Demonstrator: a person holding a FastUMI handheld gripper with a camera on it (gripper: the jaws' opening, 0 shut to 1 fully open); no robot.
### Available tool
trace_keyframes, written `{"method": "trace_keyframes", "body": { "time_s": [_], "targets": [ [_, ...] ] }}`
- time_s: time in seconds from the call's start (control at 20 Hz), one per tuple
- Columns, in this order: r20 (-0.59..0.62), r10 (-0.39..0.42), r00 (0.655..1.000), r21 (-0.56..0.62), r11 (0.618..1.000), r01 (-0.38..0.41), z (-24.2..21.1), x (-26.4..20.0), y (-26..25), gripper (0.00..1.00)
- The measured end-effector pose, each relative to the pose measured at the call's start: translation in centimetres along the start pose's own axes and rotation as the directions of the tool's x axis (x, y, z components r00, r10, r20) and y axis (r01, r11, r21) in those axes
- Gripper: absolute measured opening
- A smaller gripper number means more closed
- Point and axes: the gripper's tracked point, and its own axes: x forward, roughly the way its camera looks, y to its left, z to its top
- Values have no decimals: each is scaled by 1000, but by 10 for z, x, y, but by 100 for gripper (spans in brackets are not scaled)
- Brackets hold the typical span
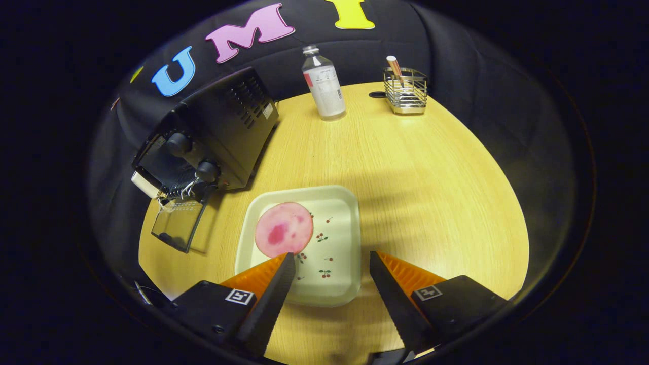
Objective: Open the toaster oven, put the food inside, and close the toaster oven door.
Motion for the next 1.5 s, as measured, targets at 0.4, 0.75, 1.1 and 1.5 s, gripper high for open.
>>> {"method": "trace_keyframes", "body": {
  "time_s": [0.4, 0.75, 1.1, 1.5],
  "targets": [
    [-11, -122, 993, -133, 984, 119, -7, 6, -4, 71],
    [-83, -128, 988, -87, 989, 121, -16, 7, 7, 44],
    [-77, -112, 991, -9, 994, 112, -14, 4, -1, 15],
    [-96, 52, 994, 251, 968, -26, -22, 0, 7, 6]
  ]
}}
